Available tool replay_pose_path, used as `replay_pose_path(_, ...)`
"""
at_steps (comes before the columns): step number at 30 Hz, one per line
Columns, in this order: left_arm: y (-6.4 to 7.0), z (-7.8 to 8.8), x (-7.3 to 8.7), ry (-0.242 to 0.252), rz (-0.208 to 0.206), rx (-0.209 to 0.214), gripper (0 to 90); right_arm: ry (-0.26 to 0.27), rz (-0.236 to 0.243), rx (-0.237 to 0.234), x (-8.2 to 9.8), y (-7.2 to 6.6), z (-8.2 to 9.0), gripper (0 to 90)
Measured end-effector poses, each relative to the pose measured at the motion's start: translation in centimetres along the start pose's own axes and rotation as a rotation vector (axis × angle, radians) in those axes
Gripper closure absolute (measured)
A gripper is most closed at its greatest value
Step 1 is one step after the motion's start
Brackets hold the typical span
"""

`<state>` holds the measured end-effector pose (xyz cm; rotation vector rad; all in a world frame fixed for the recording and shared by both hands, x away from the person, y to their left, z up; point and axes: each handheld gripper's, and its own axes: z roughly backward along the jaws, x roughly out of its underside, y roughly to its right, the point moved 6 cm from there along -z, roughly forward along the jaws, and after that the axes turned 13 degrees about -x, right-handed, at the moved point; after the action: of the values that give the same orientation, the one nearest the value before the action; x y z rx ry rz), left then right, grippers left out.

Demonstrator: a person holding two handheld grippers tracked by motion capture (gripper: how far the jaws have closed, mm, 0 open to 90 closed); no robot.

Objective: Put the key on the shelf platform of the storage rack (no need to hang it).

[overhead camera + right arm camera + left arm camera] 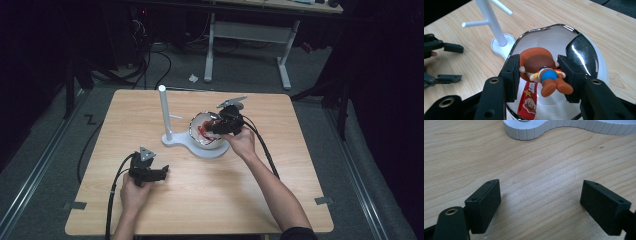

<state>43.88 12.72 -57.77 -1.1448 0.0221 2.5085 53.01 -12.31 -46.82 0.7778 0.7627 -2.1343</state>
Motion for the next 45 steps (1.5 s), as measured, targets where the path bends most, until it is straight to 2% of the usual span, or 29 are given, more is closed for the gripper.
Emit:
replay_pose_path(7, 0.0, 0.0, 0.0, -0.001, 0.001, 0.001, 17.0, -0.028, 0.021, 0.016, 0.4, 0.3, -0.7, 54.6)
replay_pose_path(12, 0.0, 0.0, 0.0, -0.002, 0.0, 0.002, 17.0, -0.038, -0.001, 0.005, 0.6, 0.2, -1.0, 50.0)
replay_pose_path(13, 0.0, 0.0, 0.0, -0.001, -0.001, 0.001, 17.0, -0.045, 0.009, 0.013, 0.7, 0.3, -1.0, 49.6)
replay_pose_path(16, 0.0, 0.0, 0.0, 0.0, 0.0, 0.0, 17.0, -0.04, 0.029, 0.017, 0.8, 0.3, -1.0, 48.9)
replay_pose_path(18, 0.0, 0.0, 0.0, 0.0, 0.0, 0.001, 17.0, -0.032, 0.015, 0.01, 0.8, 0.3, -0.9, 49.0)
replay_pose_path(22, 0.0, 0.0, 0.0, 0.0, 0.0, 0.001, 17.0, -0.015, 0.027, 0.012, 0.9, 0.1, -0.2, 49.7)
replay_pose_path(25, 0.0, 0.0, 0.0, 0.001, 0.0, 0.001, 17.0, 0.007, 0.034, 0.01, 0.8, -0.4, 0.9, 53.7)
replay_pose_path(31, 0.0, 0.0, 0.0, 0.001, 0.0, 0.001, 17.0, 0.051, 0.048, 0.025, 0.6, -0.5, 2.7, 55.8)
replay_pose_path(45, 0.0, 0.0, 0.0, 0.0, 0.0, 0.001, 17.0, 0.092, 0.017, 0.044, 1.3, 0.1, 4.9, 56.2)
